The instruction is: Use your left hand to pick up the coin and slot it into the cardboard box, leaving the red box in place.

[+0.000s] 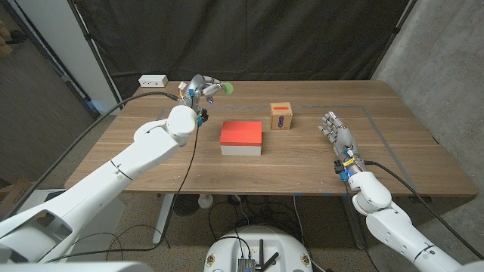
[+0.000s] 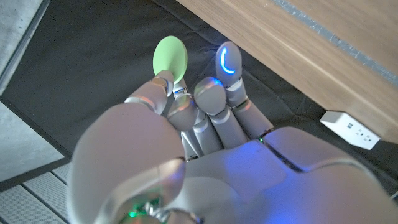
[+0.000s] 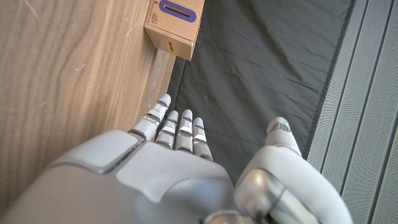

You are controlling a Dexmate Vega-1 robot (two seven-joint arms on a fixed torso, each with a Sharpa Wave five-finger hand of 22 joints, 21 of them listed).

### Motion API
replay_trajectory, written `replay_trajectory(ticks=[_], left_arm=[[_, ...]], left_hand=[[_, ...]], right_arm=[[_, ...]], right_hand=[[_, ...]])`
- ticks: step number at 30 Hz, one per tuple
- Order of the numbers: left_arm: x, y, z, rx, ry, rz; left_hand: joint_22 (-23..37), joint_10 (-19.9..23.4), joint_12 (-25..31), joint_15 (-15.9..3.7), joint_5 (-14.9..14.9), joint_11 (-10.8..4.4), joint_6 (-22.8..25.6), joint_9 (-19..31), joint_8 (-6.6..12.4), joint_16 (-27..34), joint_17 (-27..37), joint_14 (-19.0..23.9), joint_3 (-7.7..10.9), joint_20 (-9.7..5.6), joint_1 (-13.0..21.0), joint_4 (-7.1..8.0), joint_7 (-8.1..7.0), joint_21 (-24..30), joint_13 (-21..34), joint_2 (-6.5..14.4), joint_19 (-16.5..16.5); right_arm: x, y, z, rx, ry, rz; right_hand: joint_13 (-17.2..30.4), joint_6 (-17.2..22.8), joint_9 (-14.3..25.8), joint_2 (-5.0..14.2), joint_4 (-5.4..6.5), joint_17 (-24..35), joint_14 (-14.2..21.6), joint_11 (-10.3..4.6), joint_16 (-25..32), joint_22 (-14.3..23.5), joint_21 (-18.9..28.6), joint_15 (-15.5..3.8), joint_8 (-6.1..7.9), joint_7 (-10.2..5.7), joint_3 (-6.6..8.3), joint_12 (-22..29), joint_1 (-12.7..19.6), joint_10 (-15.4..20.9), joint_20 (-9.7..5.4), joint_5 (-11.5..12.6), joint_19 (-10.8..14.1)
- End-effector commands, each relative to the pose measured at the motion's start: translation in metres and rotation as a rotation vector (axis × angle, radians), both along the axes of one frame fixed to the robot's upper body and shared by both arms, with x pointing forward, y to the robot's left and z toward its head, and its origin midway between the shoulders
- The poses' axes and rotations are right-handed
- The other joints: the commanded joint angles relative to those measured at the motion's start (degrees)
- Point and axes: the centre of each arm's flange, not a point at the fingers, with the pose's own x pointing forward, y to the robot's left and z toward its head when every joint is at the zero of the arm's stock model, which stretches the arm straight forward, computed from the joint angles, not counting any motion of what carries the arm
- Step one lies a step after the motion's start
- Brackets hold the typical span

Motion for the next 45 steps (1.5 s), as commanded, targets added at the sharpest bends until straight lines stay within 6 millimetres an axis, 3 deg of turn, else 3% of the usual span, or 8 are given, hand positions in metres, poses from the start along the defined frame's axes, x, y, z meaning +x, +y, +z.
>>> replay_trajectory(ticks=[1,24,34,45], left_arm=[[-0.004,-0.028,0.023,0.161,-0.097,0.083],[0.013,-0.103,0.056,0.379,-0.086,0.087],[0.008,-0.131,0.075,0.514,-0.126,0.174],[0.008,-0.156,0.079,0.666,-0.144,0.244]], left_hand=[[0.2,0.0,0.2,0.06,-0.1,-0.10,0.7,0.2,-0.09,0.0,0.3,0.2,0.52,-4.23,0.4,-0.02,-0.14,0.6,0.2,-0.4,-0.1],[-0.3,0.0,0.0,0.11,-0.1,0.01,1.1,0.4,-0.05,0.1,1.5,0.3,0.90,-4.26,1.0,-0.05,-0.45,1.5,0.7,-0.6,-0.6],[-0.5,0.0,0.3,0.11,-0.1,0.04,1.2,0.5,-0.10,-0.3,1.4,0.2,0.79,-4.25,1.1,-0.07,-0.67,1.7,1.5,-0.9,-0.8],[-0.4,-0.2,0.6,0.11,-0.1,-0.19,1.0,0.4,-0.39,-0.1,2.0,0.4,0.72,-4.25,1.0,0.00,-0.87,2.0,2.6,-0.9,-0.8]], right_arm=[[-0.007,0.000,-0.005,0.013,-0.007,-0.001],[-0.012,-0.009,-0.013,0.036,-0.006,-0.005],[-0.014,-0.012,-0.014,0.040,-0.011,-0.007],[-0.016,-0.016,-0.018,0.049,-0.008,-0.013]], right_hand=[[0.1,0.5,0.1,-0.09,0.37,0.2,0.4,0.00,0.3,0.2,0.6,0.42,-0.10,0.27,0.21,0.1,0.4,0.8,0.08,0.1,0.6],[0.1,0.7,0.1,-0.04,0.37,0.1,0.6,-0.03,0.3,0.2,0.5,0.49,-0.10,0.24,0.23,0.0,0.6,0.9,0.24,0.1,0.9],[0.1,0.7,0.1,-0.02,0.37,0.1,0.8,-0.09,0.4,0.2,0.4,0.59,-0.13,0.22,0.24,0.0,0.6,0.9,0.32,0.1,1.0],[0.1,0.7,0.1,-0.02,0.38,0.1,0.8,-0.06,0.3,0.2,0.4,0.58,-0.14,0.23,0.23,0.0,0.6,0.9,0.33,0.1,1.1]])
